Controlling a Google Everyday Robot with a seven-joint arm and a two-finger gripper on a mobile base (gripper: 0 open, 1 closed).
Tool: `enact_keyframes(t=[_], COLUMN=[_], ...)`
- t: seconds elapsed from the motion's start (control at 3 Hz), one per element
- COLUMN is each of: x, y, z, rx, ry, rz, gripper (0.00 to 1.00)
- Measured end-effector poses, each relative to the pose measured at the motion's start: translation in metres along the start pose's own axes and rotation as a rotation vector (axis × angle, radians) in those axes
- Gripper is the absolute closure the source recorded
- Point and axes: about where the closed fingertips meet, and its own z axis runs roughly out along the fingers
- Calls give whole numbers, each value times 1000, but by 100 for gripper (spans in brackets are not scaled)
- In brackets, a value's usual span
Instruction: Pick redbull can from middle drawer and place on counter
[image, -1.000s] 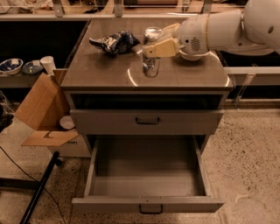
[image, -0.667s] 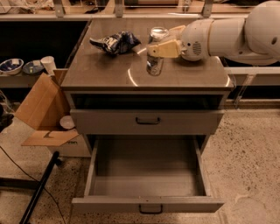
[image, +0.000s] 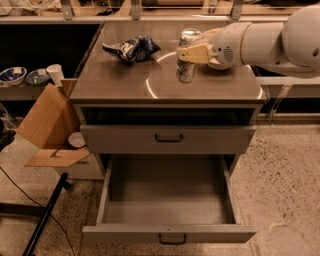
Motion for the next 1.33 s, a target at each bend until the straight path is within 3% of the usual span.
enact_keyframes(t=[0.67,1.0,1.33], x=[10,14,22], y=[-22,-27,-28], z=[11,19,28], rx=[-11,-23,-31], ry=[120,144,112], rz=[29,33,28], gripper=[100,100,100])
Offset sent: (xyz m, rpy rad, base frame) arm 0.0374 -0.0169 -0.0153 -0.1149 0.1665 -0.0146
